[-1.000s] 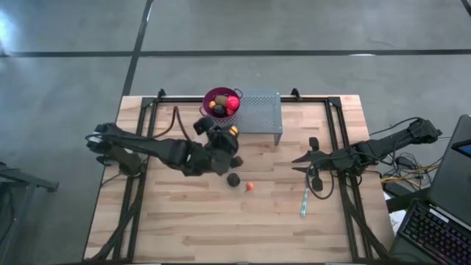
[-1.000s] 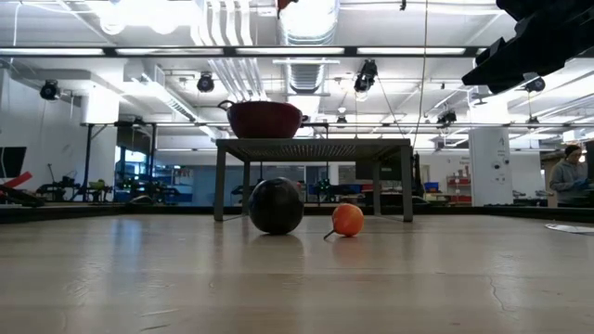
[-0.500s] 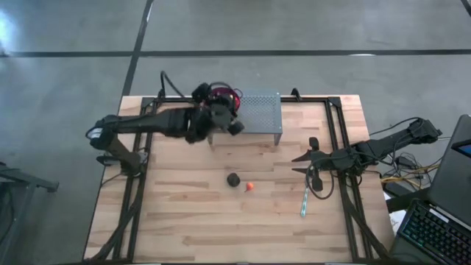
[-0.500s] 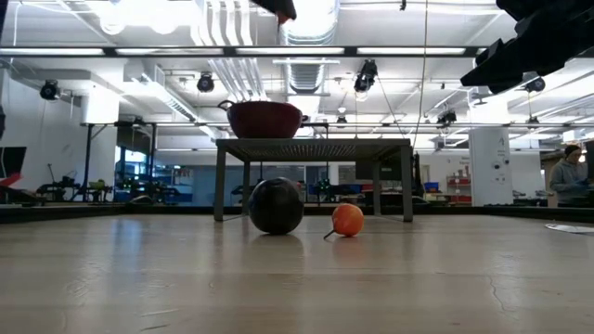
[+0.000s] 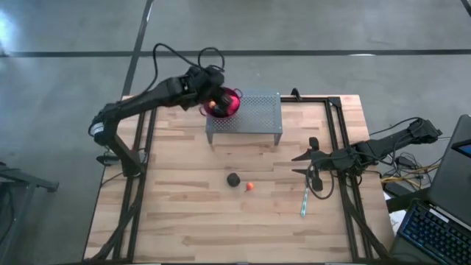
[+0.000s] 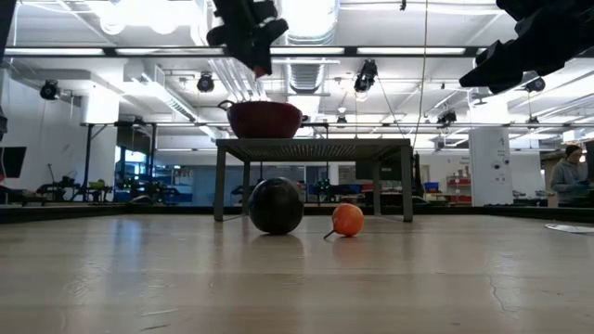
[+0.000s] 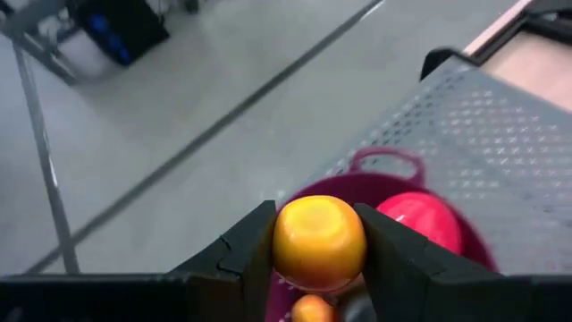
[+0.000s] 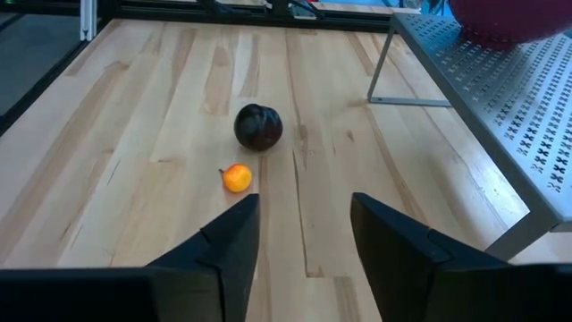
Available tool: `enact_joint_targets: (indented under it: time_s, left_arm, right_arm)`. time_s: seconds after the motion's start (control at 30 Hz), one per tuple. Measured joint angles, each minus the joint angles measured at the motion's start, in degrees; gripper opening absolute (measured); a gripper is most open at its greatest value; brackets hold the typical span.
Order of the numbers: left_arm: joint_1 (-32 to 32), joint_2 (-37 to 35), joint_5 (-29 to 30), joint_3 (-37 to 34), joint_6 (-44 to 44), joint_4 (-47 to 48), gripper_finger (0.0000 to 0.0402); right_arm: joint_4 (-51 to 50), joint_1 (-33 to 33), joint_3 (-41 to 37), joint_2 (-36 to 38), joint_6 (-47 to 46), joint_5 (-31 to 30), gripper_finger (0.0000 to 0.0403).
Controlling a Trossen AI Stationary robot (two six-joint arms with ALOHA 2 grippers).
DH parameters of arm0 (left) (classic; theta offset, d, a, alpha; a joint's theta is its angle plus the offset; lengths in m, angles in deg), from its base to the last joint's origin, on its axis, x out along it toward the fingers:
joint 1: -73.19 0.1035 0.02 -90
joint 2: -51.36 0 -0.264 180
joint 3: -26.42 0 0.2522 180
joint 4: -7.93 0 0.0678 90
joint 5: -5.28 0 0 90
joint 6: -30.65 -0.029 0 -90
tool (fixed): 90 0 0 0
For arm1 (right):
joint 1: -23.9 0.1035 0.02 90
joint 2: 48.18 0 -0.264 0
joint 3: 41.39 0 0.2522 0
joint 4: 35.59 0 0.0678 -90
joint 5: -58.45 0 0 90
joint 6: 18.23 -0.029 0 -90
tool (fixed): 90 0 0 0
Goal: Pick & Place Fruit
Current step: Put the yellow pear into the purple strainer bowl on the shelf
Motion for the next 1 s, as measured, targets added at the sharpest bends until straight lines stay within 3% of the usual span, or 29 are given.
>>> enact_joint_targets:
  time_s: [0.2, 0.63, 1.0]
  left_arm:
    - [2.4, 0.0, -4.4, -1.9, 1.9, 0.9, 0.0149]
    - [2.6, 0.0, -4.4, -9.7, 5.4, -2.3, 0.0154]
    - [2.6, 0.0, -4.2, -11.3, 5.7, -3.6, 0.0219]
  right_arm:
    - [0.0, 0.0, 0.0, 0.0, 0.0, 0.0, 0.0188]
    - [0.0, 0.0, 0.0, 0.0, 0.1, 0.0, 0.0199]
    - [0.0, 0.0, 0.0, 0.0, 0.2, 0.0, 0.0171]
